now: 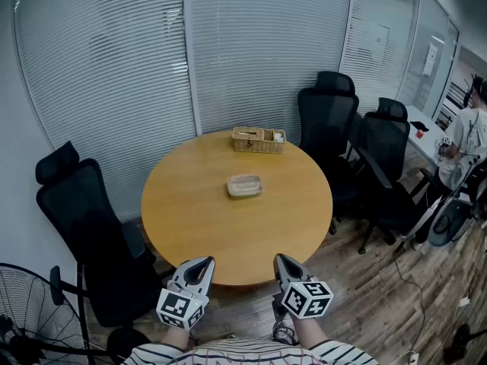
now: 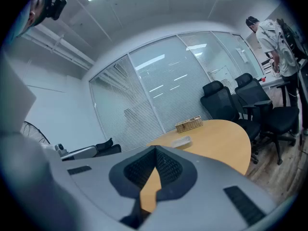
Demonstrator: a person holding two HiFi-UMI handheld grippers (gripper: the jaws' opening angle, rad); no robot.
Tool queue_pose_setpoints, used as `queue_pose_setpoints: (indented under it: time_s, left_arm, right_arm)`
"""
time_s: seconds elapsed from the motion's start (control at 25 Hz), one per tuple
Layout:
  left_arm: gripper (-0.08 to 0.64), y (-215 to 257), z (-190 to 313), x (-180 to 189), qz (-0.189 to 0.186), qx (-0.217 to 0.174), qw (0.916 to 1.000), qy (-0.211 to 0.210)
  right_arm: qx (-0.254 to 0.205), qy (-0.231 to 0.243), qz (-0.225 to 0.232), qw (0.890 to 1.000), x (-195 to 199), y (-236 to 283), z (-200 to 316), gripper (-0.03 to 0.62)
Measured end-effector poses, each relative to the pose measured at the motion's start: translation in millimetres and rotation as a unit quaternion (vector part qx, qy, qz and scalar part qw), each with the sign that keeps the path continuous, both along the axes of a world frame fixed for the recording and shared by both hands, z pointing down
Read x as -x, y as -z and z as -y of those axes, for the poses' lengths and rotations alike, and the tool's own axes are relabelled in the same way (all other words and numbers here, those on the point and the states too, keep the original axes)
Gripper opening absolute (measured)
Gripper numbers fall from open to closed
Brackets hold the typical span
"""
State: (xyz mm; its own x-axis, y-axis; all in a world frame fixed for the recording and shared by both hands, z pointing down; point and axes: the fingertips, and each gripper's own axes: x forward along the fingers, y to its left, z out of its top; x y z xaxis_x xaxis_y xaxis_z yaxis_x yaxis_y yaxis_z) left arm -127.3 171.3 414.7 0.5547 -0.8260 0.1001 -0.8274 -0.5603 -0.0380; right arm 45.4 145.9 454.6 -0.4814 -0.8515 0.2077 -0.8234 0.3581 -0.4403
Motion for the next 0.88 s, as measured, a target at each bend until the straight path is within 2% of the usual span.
queue_pose_setpoints:
  time_s: [0.2, 0.44, 0.48, 0.52, 0.56, 0.88]
  left_arm:
    - [0.026, -2.4, 19.2, -16.6, -0.017, 0.006, 0.9998, 0.010]
    - [0.039, -7.9, 35.5, -47.4, -0.026, 0.015, 0.9992, 0.025]
    - [0.074, -9.8, 38.9, -52.9, -0.030, 0.020, 0.9989, 0.029]
    - [0.136, -12.1, 42.1, -58.5, -0.034, 0.026, 0.9985, 0.034]
    - [0.170, -14.3, 44.8, -64.0, -0.036, 0.032, 0.9981, 0.040]
    - [0.173, -28.6, 60.2, -110.3, -0.047, 0.044, 0.9932, 0.097]
  right_arm:
    - [-0.010, 0.012, -0.019, 1.000, -10.2, -1.2, 19.0, 0.029]
    - [-0.009, 0.041, -0.002, 0.999, -31.1, -6.8, 41.0, 0.038]
    - [-0.007, 0.049, -0.001, 0.999, -34.1, -7.8, 45.5, 0.053]
    - [-0.004, 0.057, 0.001, 0.998, -37.2, -8.8, 49.9, 0.117]
    - [-0.001, 0.065, 0.002, 0.998, -40.9, -9.7, 54.1, 0.204]
    - [0.009, 0.114, 0.003, 0.993, -87.7, -17.8, 84.8, 0.212]
